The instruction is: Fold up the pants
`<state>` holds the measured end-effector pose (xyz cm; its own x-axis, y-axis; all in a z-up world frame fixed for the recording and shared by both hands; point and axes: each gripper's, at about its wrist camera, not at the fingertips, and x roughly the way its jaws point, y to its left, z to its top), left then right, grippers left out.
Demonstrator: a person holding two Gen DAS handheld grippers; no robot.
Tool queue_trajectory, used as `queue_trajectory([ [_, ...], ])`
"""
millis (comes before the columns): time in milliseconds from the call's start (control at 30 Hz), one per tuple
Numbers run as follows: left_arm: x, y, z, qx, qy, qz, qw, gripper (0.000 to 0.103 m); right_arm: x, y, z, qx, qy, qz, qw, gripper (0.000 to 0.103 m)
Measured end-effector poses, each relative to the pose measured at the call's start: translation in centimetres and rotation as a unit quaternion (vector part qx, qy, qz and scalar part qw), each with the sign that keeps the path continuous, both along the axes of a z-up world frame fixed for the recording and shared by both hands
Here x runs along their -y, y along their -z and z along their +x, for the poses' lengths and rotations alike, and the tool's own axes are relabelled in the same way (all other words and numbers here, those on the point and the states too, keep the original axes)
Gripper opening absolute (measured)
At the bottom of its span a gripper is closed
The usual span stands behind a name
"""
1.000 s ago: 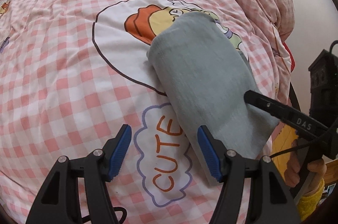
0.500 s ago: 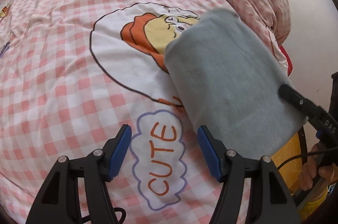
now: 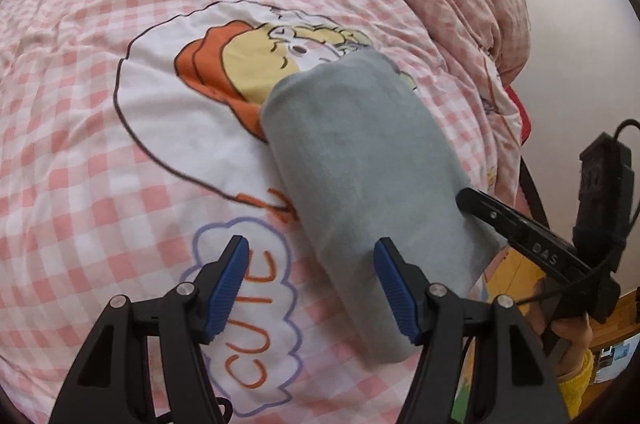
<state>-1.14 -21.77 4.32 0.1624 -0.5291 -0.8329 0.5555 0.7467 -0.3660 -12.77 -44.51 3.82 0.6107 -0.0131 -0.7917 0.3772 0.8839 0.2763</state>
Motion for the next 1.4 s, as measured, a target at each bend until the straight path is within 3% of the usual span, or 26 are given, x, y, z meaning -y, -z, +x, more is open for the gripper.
queue_trajectory([
  [67,0.4,-0.3,0.2,0.003,-0.004,-0.005,1.0,0.069,-0.1,-1.2,-0.1,0.005,-0.003,-0.013,1.0,0.03],
  [200,1.2,-0.1,0.6,0.001,-0.013,-0.008,0.9999,0.073,-0.3,-2.2,0.6,0.028,-0.032,0.0,0.999,0.051],
  [400,1.7,1.7,1.0,-0.019,-0.015,0.002,0.9997,0.074,0.0,-0.1,3.0,0.011,-0.052,0.019,0.998,0.051],
  [600,1.8,3.2,1.7,-0.051,-0.028,-0.014,0.9982,0.077,1.4,2.4,3.5,-0.006,-0.061,0.075,0.995,0.052],
  [767,2.3,3.6,1.6,-0.045,-0.023,-0.014,0.9987,0.081,2.2,4.6,3.2,0.006,-0.061,0.135,0.989,0.054],
  [1033,4.0,3.9,1.5,-0.017,-0.01,-0.007,0.9998,0.086,2.2,5.8,2.9,0.03,-0.074,0.156,0.984,0.05],
  [1200,4.5,2.6,0.6,0.002,0.006,-0.017,0.9998,0.061,2.0,4.8,1.9,0.052,-0.067,0.153,0.985,0.035],
  [1400,3.6,1.3,0.7,0.002,0.005,-0.046,0.9989,0.038,1.3,3.1,1.4,0.063,-0.058,0.134,0.987,0.031],
])
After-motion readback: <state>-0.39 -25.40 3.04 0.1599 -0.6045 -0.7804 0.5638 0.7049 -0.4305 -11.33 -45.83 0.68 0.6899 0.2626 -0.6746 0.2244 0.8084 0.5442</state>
